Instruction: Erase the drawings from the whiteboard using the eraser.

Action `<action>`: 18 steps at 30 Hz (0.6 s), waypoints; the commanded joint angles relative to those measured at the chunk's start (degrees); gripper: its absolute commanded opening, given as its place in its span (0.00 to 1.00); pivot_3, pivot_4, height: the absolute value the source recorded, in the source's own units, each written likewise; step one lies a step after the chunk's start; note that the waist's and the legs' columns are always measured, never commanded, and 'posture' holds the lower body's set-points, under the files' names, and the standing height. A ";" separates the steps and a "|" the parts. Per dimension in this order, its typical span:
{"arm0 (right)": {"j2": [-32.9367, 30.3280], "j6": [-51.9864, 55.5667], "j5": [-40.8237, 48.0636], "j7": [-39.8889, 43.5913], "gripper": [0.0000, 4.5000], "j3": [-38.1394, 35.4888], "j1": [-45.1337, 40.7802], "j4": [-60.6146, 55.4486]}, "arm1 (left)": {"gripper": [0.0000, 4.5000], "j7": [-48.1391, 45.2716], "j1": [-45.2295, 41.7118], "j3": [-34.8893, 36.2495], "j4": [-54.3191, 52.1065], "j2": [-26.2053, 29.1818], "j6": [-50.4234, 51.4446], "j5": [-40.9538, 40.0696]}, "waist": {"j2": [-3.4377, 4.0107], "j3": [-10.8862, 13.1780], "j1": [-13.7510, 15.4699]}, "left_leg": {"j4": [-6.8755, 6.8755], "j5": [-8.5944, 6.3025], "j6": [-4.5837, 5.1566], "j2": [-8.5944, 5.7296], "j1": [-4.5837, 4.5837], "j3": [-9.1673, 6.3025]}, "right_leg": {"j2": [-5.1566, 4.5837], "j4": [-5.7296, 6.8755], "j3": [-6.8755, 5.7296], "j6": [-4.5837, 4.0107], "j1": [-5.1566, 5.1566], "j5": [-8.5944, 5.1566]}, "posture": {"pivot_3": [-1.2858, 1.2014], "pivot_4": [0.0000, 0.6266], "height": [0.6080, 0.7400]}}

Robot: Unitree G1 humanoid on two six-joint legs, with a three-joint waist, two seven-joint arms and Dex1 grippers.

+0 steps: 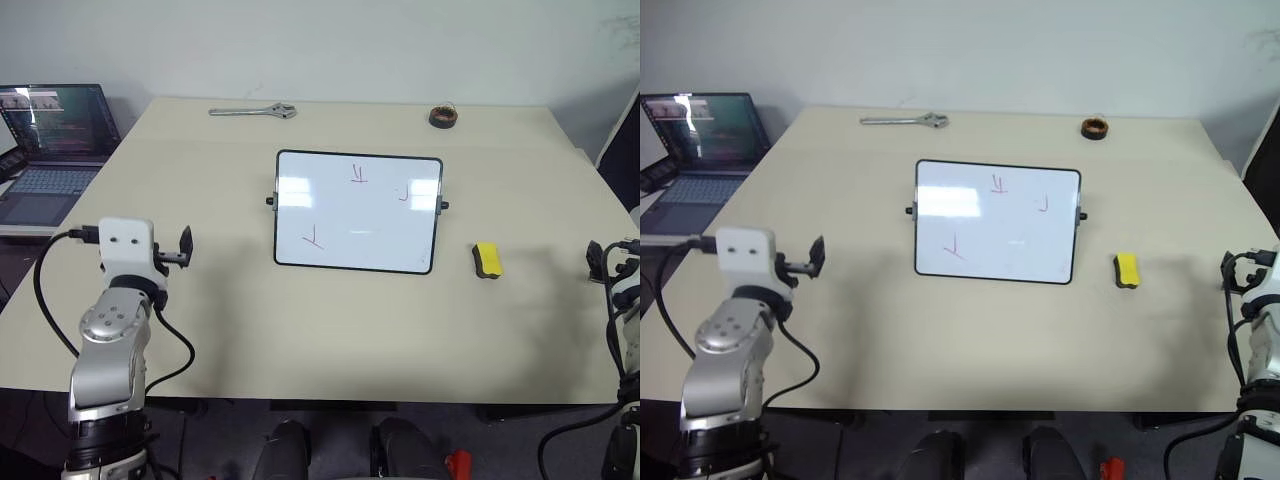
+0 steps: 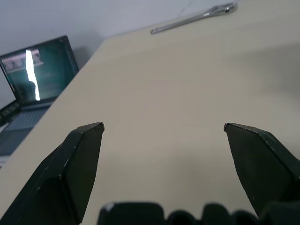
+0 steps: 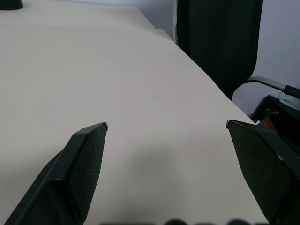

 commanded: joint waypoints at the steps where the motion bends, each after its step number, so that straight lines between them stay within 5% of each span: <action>1: -1.26 2.40 0.71 0.10 0.99 -0.38 -0.88 -2.91 | 1.00 0.62 -1.35 0.37 -2.17 -0.07 -0.92 0.27 | 0.00 0.00 0.01 | 0.01 0.00 0.00 0.00 0.01 0.00 | 0.00 0.01 0.00 0.00 0.01 0.00 | 0.52 0.24 1.00; 8: 0.05 12.77 4.79 2.07 0.99 -0.32 2.09 -16.87 | 1.00 -2.77 -2.53 0.12 -5.60 0.67 -1.31 -2.36 | 0.02 0.01 0.02 | -0.01 0.00 0.00 0.01 -0.04 0.01 | 0.00 -0.01 0.01 0.00 -0.03 0.00 | 0.52 0.24 1.00; 18: 4.68 41.17 24.19 1.40 0.99 0.95 10.44 -52.39 | 1.00 -31.32 -8.13 -5.49 -11.18 12.19 3.06 -20.73 | 0.03 0.00 0.13 | -0.01 0.00 -0.01 0.04 -0.04 -0.10 | 0.03 -0.01 -0.08 0.01 0.00 -0.01 | 0.52 0.24 1.00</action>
